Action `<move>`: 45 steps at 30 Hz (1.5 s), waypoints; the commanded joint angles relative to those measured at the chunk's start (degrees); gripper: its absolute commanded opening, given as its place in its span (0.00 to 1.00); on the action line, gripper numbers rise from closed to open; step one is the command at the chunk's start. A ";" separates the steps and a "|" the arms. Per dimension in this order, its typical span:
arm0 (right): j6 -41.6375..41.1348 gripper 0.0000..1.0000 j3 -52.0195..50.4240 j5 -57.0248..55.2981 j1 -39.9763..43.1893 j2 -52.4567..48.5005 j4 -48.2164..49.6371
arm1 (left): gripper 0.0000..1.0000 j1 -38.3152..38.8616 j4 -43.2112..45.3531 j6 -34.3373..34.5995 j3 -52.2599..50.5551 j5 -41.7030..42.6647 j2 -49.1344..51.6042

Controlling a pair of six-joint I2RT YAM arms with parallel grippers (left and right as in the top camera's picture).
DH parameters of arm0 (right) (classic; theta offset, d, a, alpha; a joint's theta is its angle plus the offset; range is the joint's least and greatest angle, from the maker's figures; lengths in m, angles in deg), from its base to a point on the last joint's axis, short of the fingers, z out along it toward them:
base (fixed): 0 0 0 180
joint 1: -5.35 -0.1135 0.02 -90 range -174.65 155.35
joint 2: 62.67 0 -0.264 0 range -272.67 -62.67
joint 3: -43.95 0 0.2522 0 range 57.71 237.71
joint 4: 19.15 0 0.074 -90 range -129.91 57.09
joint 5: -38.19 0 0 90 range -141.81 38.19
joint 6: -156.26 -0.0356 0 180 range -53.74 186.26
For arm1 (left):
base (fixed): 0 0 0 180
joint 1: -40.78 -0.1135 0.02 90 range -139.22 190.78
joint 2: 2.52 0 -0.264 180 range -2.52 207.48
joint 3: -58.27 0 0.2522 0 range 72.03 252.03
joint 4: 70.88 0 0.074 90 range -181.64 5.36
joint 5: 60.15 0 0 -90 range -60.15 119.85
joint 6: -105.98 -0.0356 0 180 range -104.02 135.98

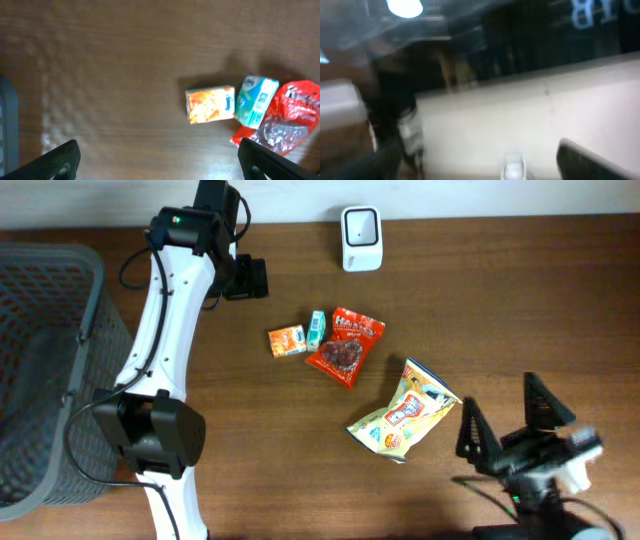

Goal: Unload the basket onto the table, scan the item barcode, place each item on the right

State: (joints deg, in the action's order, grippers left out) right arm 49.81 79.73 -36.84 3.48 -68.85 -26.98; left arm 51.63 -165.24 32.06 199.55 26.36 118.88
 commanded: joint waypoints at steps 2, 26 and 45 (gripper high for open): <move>13.03 0.98 40.76 0.46 -0.33 -28.68 -40.37 | 0.99 -0.04 0.00 -0.02 -0.26 -0.42 0.09; -4.04 0.09 50.90 -1.92 -5.40 -98.36 -70.69 | 0.99 -0.04 -0.04 -0.04 -0.26 -0.42 0.09; -11.52 0.15 45.38 -8.92 -14.45 -98.47 -62.62 | 0.99 -0.04 -0.02 -0.02 -0.26 -0.42 0.09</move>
State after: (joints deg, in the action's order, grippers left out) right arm 42.80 126.29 -39.31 -11.78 -167.62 -91.37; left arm 51.63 -165.17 32.06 199.33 26.36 118.90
